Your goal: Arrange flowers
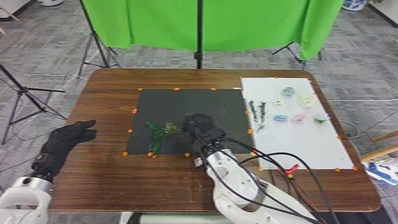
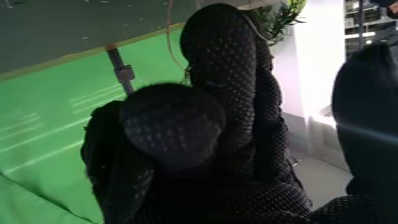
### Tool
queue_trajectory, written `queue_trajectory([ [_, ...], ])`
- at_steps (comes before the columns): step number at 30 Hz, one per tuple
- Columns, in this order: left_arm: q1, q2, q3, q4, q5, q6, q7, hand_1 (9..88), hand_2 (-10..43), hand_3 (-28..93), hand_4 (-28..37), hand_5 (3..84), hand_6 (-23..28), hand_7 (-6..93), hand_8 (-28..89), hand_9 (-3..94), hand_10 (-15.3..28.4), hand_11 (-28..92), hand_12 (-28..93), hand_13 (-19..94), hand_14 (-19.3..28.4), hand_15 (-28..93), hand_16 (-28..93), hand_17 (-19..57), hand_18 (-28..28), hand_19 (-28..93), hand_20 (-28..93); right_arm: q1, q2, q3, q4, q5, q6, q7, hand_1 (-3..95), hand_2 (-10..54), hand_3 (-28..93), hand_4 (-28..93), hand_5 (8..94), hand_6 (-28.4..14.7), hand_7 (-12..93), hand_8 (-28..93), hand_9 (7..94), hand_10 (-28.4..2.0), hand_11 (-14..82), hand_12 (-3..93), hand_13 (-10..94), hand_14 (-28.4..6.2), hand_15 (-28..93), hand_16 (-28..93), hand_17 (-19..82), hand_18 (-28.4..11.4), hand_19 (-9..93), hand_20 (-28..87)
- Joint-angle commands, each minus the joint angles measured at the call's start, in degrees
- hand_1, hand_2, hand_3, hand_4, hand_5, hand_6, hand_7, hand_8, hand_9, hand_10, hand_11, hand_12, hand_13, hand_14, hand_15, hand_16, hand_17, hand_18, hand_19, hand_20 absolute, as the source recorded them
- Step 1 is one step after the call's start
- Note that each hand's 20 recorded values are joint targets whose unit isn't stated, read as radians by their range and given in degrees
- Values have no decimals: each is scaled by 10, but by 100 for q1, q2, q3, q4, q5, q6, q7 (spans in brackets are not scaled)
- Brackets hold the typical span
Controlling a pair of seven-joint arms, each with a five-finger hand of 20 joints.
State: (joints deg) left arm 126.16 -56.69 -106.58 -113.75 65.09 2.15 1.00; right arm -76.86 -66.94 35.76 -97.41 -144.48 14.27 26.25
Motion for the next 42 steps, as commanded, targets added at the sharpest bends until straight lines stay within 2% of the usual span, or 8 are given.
queue_trajectory([
  [1, 34, -49, -7, 20, 21, -86, -73, 203, 77, 628, -283, 475, 71, 79, -52, 465, 155, 186, 104, 366, 191, 181, -17, 71, 123, 78, 155, -99, -26, 226, -329, 2158, -333, 576, 212, 57, 584, -147, 796, -9, 158, -96, 937, -112, 351, 244, 937, -31, 592, 261, 700, -129, 932, 380],
  [4, 41, -54, -14, 20, 18, -88, -71, 202, 78, 628, -283, 475, 71, 78, -52, 466, 155, 187, 104, 366, 191, 180, -18, 71, 123, 77, 155, -106, -39, 269, -298, 2570, -58, 646, 236, 134, 538, -157, 786, -15, 151, -93, 937, -117, 346, 245, 937, -34, 593, 261, 698, -130, 932, 390],
  [7, 52, -51, -20, 12, 14, -76, -73, 201, 77, 630, -283, 476, 71, 78, -52, 466, 154, 187, 105, 366, 191, 180, -17, 71, 123, 77, 155, -91, -60, 261, -296, 2871, 242, 776, 301, 132, 555, -147, 776, -14, 152, -90, 937, -120, 344, 244, 937, -34, 592, 260, 699, -129, 932, 387],
  [14, 38, -55, -8, 23, 22, -103, -74, 201, 77, 629, -283, 475, 71, 78, -52, 466, 154, 186, 104, 366, 191, 180, -17, 71, 123, 77, 155, -92, -90, 244, -268, 2975, 471, 812, 532, 17, 532, -140, 782, -30, 160, 98, 937, -114, 349, 240, 937, -19, 593, 248, 712, -108, 932, 357],
  [20, 29, -44, -7, 26, 22, -120, -94, 202, 78, 628, -283, 475, 71, 78, -52, 466, 155, 186, 104, 366, 191, 181, -17, 71, 123, 77, 156, -103, -86, 224, -281, 3042, 610, 804, 585, -49, 510, -125, 801, -34, 180, 142, 937, -108, 354, 242, 937, -12, 595, 246, 714, -101, 932, 347],
  [31, 46, -45, -22, 19, 24, -160, -120, 201, 77, 630, -283, 475, 70, 79, -52, 466, 154, 186, 104, 367, 190, 179, -18, 71, 123, 77, 155, -187, -61, 279, -332, 3384, 760, 633, 521, -95, 503, -129, 787, -32, 214, 144, 932, -107, 360, 246, 937, -9, 595, 247, 717, -94, 932, 339],
  [34, 43, -46, -25, 19, 27, -185, -140, 202, 77, 628, -283, 474, 70, 79, -52, 466, 154, 186, 103, 367, 191, 180, -17, 70, 123, 77, 155, -211, -56, 278, -333, 3432, 800, 560, 391, -95, 595, -147, 774, -31, 213, -65, 931, -114, 360, 246, 937, -12, 594, 249, 716, -97, 932, 343],
  [42, 23, -40, -25, 31, 23, -223, -158, 202, 78, 628, -283, 474, 69, 79, -52, 466, 154, 186, 103, 367, 191, 181, -18, 70, 124, 78, 155, -250, -10, 272, -290, 3009, 677, 459, 316, -95, 622, -151, 750, -33, 178, -81, 930, -118, 360, 245, 937, -20, 591, 253, 711, -108, 932, 361],
])
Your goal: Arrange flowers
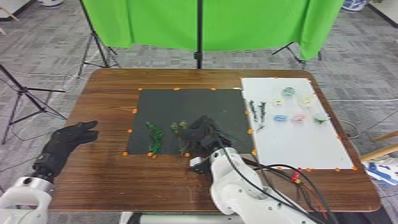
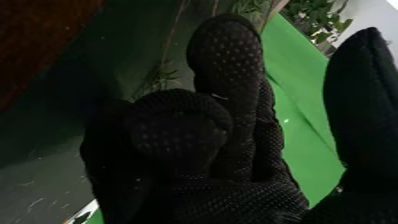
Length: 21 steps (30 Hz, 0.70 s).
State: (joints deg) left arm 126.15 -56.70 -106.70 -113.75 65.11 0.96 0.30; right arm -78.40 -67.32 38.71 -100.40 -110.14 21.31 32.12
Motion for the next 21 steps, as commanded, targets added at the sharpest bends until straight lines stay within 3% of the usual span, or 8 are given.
queue_trajectory([
  [1, 32, -39, -16, 26, 16, -107, -89, 202, 78, 629, -283, 473, 69, 79, -52, 466, 154, 186, 103, 367, 191, 181, -18, 70, 123, 78, 155, -108, 58, -28, 15, -601, -86, -196, 314, -95, 624, -150, 749, -33, 177, -80, 930, -118, 360, 245, 937, -21, 592, 254, 710, -110, 932, 366],
  [7, 31, -41, -19, 22, 20, -106, -88, 202, 77, 629, -283, 474, 69, 78, -52, 466, 154, 185, 103, 367, 191, 181, -17, 70, 123, 78, 155, 7, 268, -186, 155, -2004, -277, -466, 289, -95, 637, -136, 744, -26, 177, -80, 926, -115, 364, 248, 937, -27, 590, 270, 685, -134, 932, 428],
  [21, 57, -71, -43, 5, 20, -80, -62, 203, 78, 627, -283, 474, 70, 78, -52, 466, 155, 185, 103, 368, 192, 181, -18, 70, 124, 79, 155, 290, 826, -221, 29, -2619, -780, -802, 257, -86, 644, -139, 745, -15, 184, -83, 917, -112, 371, 251, 937, -33, 583, 296, 665, -148, 932, 467],
])
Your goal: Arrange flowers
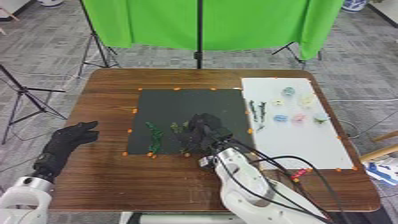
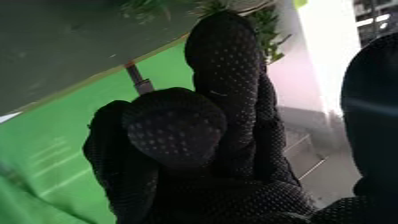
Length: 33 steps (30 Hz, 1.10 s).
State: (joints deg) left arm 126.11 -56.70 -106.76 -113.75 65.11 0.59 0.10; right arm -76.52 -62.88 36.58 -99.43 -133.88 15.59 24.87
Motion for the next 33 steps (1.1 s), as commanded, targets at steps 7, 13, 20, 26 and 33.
queue_trajectory([
  [7, 52, -74, -30, -2, 22, -35, -48, 203, 77, 626, -283, 474, 70, 78, -51, 466, 155, 186, 104, 368, 192, 182, -18, 70, 124, 79, 154, 174, 574, 103, -172, -195, -559, -257, 245, -78, 647, -141, 748, -11, 186, -85, 914, -113, 371, 253, 937, -34, 576, 311, 655, -152, 932, 480],
  [13, 63, -82, -46, -5, 28, -55, -61, 202, 78, 627, -283, 475, 70, 79, -52, 466, 154, 185, 103, 368, 191, 181, -18, 70, 124, 79, 155, 154, 752, 190, -380, -174, -716, -396, 239, -74, 649, -141, 748, -9, 187, -86, 913, -113, 371, 253, 937, -35, 571, 323, 650, -156, 932, 485],
  [20, 45, -90, -36, 2, 30, -76, -71, 202, 78, 627, -283, 474, 70, 79, -52, 466, 154, 185, 103, 368, 192, 182, -18, 70, 124, 79, 155, 35, 849, 297, -628, 200, -862, -365, 215, -25, 638, -146, 753, -1, 189, -89, 915, -117, 370, 253, 937, -38, 570, 331, 647, -160, 932, 492],
  [26, 53, -90, -30, -3, 30, -88, -94, 203, 79, 625, -283, 474, 70, 78, -52, 465, 153, 184, 103, 368, 191, 182, -18, 70, 124, 80, 154, -221, 917, 478, -1162, 925, -1127, -215, 212, -7, 633, -147, 751, -2, 184, -90, 917, -118, 371, 254, 937, -39, 572, 334, 647, -160, 932, 497],
  [33, 43, -90, -25, 5, 32, -111, -105, 203, 79, 626, -283, 474, 71, 77, -52, 466, 154, 185, 103, 368, 192, 182, -18, 69, 124, 80, 155, -384, 883, 550, -1617, 1471, -1417, -309, 218, 33, 612, -149, 736, -8, 157, -88, 918, -118, 370, 257, 937, -40, 575, 334, 650, -162, 932, 500],
])
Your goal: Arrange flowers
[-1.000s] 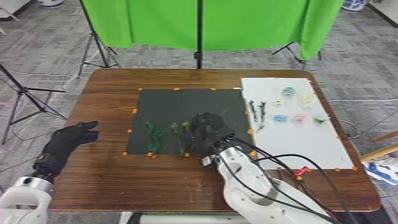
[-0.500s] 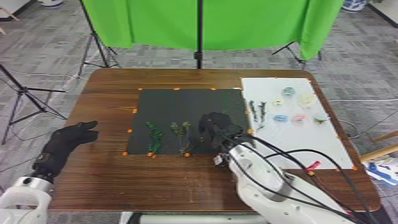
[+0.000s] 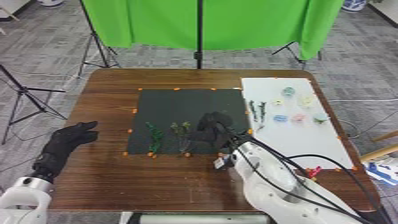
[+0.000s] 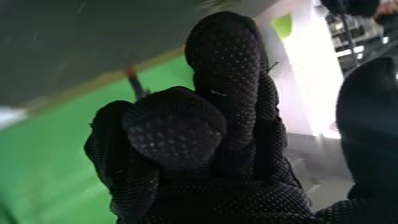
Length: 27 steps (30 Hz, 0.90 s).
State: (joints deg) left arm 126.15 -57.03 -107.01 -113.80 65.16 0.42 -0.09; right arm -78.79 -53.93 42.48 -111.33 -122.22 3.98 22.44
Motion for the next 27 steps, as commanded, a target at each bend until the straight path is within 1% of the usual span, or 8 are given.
queue_trajectory([
  [1, 28, -46, 10, 14, 26, -101, -96, 202, 79, 626, -283, 474, 71, 76, -52, 466, 154, 185, 103, 368, 192, 182, -18, 69, 124, 81, 155, -156, -18, -53, -473, 375, -307, -93, 218, 39, 610, -149, 733, -7, 155, -88, 919, -119, 370, 257, 937, -41, 576, 334, 650, -162, 932, 502],
  [5, 29, -47, 6, 15, 25, -119, -114, 202, 78, 627, -283, 474, 71, 76, -51, 466, 153, 185, 103, 367, 192, 183, -18, 69, 124, 81, 154, -66, -95, -128, -525, 523, -656, -167, 214, 60, 607, -149, 714, -3, 148, -87, 921, -117, 382, 262, 937, -44, 589, 336, 649, -166, 932, 515],
  [9, 20, -31, 26, 15, 27, -126, -131, 203, 79, 625, -283, 473, 71, 77, -51, 466, 154, 185, 103, 368, 192, 183, -18, 69, 124, 81, 154, 75, -223, -188, -497, 666, -1096, -108, 211, 85, 609, -146, 685, 0, 139, -89, 922, -116, 416, 265, 937, -45, 629, 339, 652, -181, 932, 587],
  [11, 8, -25, 33, 18, 25, -127, -145, 203, 79, 625, -283, 474, 71, 77, -51, 466, 154, 185, 103, 368, 192, 183, -18, 69, 124, 81, 154, 121, -303, -151, -498, 747, -1451, -66, 210, 90, 609, -145, 670, 2, 134, -91, 926, -112, 435, 268, 937, -43, 652, 339, 656, -187, 932, 620],
  [14, 29, -35, 23, 8, 27, -122, -140, 202, 80, 624, -283, 474, 71, 76, -51, 466, 154, 185, 103, 368, 192, 184, -17, 69, 124, 81, 154, 217, -382, -208, -438, 804, -1644, -34, 207, 101, 607, -146, 650, 2, 128, -93, 927, -108, 455, 270, 937, -42, 676, 336, 669, -191, 932, 650],
  [16, 15, -26, 29, 16, 23, -139, -148, 201, 79, 626, -283, 473, 71, 77, -51, 466, 154, 185, 103, 369, 192, 185, -18, 69, 124, 81, 154, 241, -403, -260, -402, 792, -1606, -11, 207, 105, 605, -146, 638, 2, 125, -94, 929, -107, 463, 270, 937, -42, 689, 334, 674, -192, 932, 660],
  [19, -9, -17, 38, 27, 26, -152, -163, 203, 80, 624, -283, 474, 71, 77, -51, 466, 154, 185, 103, 369, 192, 185, -18, 69, 124, 81, 154, 270, -425, -287, -332, 724, -1698, 21, 206, 107, 602, -145, 633, 2, 123, -94, 929, -108, 466, 271, 937, -43, 693, 330, 675, -193, 932, 669],
  [27, 26, -31, 2, 9, 24, -178, -197, 202, 80, 624, -283, 474, 71, 76, -52, 466, 154, 185, 103, 369, 193, 185, -19, 69, 124, 82, 154, 252, -371, -323, -219, 599, -1858, 161, 196, 98, 601, -143, 632, 4, 125, -95, 930, -109, 471, 271, 937, -42, 701, 326, 678, -195, 932, 674],
])
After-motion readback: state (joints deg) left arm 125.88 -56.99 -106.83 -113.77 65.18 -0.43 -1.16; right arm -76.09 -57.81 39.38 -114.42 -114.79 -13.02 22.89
